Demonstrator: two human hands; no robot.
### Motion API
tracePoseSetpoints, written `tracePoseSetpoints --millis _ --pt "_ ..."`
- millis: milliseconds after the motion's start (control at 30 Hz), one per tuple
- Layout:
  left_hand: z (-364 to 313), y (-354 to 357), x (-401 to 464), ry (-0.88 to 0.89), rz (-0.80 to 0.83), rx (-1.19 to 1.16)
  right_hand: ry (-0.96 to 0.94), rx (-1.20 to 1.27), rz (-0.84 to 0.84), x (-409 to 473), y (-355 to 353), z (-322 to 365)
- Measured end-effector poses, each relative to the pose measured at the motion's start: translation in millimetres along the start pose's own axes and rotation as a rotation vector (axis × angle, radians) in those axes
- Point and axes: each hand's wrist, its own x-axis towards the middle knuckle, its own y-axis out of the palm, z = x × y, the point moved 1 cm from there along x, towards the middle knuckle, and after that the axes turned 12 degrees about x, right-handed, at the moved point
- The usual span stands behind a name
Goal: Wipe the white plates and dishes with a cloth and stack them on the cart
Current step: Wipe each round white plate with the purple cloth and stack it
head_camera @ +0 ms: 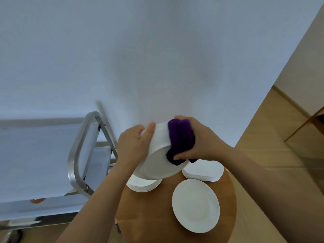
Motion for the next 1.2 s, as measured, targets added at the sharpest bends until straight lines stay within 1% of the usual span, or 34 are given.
tracePoseSetpoints --millis 100,200,267,300,333,400,433,467,533,567,600,633,700,767,800,867,1000,1100,1200 --pt "2.6 -14.8 6.5 -0.126 -0.087 -0.223 0.119 0.335 -0.194 -12.3 -3.0 -13.8" --pt "-1.9 -20.0 9.9 -0.393 -0.164 -0.522 0.082 0.736 -0.395 -18.5 13.0 -17.5" --pt "-8.3 -12.5 5.3 -0.594 -0.183 -0.708 0.111 0.925 -0.524 -18.6 27.2 -17.7" --pt "-12.1 -7.5 1.0 -0.663 -0.172 -0.774 0.139 0.988 -0.573 -18.2 32.1 -17.4" --pt "-14.6 -2.8 -3.2 -0.694 -0.157 -0.798 0.161 1.041 -0.605 -17.6 33.3 -16.7" --pt "-13.3 1.7 -5.6 -0.667 -0.096 -0.775 0.170 1.088 -0.598 -15.7 22.4 -16.9" --pt "-7.5 1.1 -4.0 -0.616 -0.023 -0.761 0.165 1.076 -0.566 -15.4 12.6 -18.1" --pt "0.5 -0.5 -1.0 -0.540 0.098 -0.767 0.158 1.057 -0.522 -15.2 1.8 -19.2" --pt "13.9 -11.5 7.2 -0.324 0.490 -0.831 0.180 1.006 -0.427 -12.6 -19.0 -22.3" --pt "19.7 -17.0 11.6 -0.260 0.648 -0.875 0.207 0.980 -0.386 -10.4 -26.8 -23.8" --pt "22.2 -19.4 15.4 -0.241 0.768 -0.946 0.236 0.964 -0.341 -7.0 -32.8 -23.9" --pt "23.1 -18.8 19.0 -0.255 0.847 -1.026 0.265 0.957 -0.293 -3.1 -37.6 -23.0" --pt "19.1 -13.3 24.6 -0.295 0.913 -1.132 0.318 0.944 -0.200 4.5 -44.6 -19.2" --pt "10.6 -7.0 25.7 -0.326 0.960 -1.144 0.358 0.923 -0.135 9.2 -48.8 -16.4" --pt "9.8 -2.9 25.5 -0.348 0.957 -1.154 0.378 0.923 -0.130 10.1 -49.1 -15.5" --pt "9.1 1.7 24.4 -0.396 0.902 -1.188 0.414 0.932 -0.184 9.2 -46.3 -16.2" --pt "5.0 4.8 19.6 -0.460 0.811 -1.221 0.429 0.916 -0.417 2.9 -29.6 -21.8" --pt "-1.6 10.7 15.7 -0.470 0.640 -1.259 0.458 0.969 -0.625 -4.1 1.7 -16.4" --pt "-15.4 22.9 5.5 -0.437 0.453 -1.243 0.444 1.023 -0.775 -6.5 37.9 -4.2"
